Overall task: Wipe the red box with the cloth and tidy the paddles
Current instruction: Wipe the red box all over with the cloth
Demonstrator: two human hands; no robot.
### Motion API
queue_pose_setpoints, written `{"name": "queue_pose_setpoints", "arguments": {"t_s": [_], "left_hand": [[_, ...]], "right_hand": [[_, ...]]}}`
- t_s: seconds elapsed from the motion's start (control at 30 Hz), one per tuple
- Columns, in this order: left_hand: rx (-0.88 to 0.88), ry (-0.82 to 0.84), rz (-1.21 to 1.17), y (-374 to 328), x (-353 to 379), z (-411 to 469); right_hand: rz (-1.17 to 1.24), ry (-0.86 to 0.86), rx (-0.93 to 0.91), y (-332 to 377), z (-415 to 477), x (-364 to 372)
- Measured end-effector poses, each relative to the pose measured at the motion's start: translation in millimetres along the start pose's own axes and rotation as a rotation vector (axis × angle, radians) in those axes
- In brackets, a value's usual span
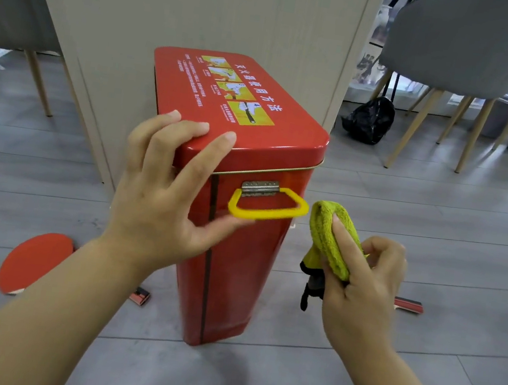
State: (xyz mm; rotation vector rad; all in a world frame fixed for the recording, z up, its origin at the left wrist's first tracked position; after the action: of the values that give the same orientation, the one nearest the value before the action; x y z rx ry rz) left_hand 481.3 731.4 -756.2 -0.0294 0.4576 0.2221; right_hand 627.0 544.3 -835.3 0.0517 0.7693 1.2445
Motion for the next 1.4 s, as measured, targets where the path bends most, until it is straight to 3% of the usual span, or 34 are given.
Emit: {"name": "queue_pose_setpoints", "arguments": {"t_s": [0.2, 0.53, 0.7, 0.9, 1.07, 1.27, 1.4], "left_hand": [[-0.163, -0.088, -0.041, -3, -7, 14], [-0.129, -0.034, -0.133, 5, -14, 16], [-0.114, -0.014, -0.194, 9, -17, 18], [-0.072, 0.030, -0.237, 13, -20, 10], [-0.085, 0.050, -0.312, 19, -10, -8], [-0.468, 0.006, -0.652, 26, 2, -29], [-0.610, 0.016, -0.736, 26, 6, -35]], "right_hand": [[0.058, -0.019, -0.024, 19, 3, 16], [0.162, -0.086, -0.068, 70, -12, 49], [0.114, -0.034, -0.300, 107, -24, 64], [-0.118, -0.017, -0.493, 107, -27, 73], [-0.244, -0.150, -0.378, 62, -20, 61], [-0.041, 0.118, -0.115, 24, -32, 62], [-0.025, 0.111, -0.074, 35, -42, 71]]}}
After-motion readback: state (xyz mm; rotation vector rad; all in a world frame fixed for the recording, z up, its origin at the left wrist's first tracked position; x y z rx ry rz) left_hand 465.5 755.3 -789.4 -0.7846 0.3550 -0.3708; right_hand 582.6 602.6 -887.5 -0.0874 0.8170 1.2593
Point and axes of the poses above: each hand's wrist, its own z-axis towards the middle knuckle, its own x-axis out of the palm, y = z × x, the point moved 3 cm from there along z, towards the middle knuckle, and after that the axes turned 1 degree about -y, right-handed, at the moved point
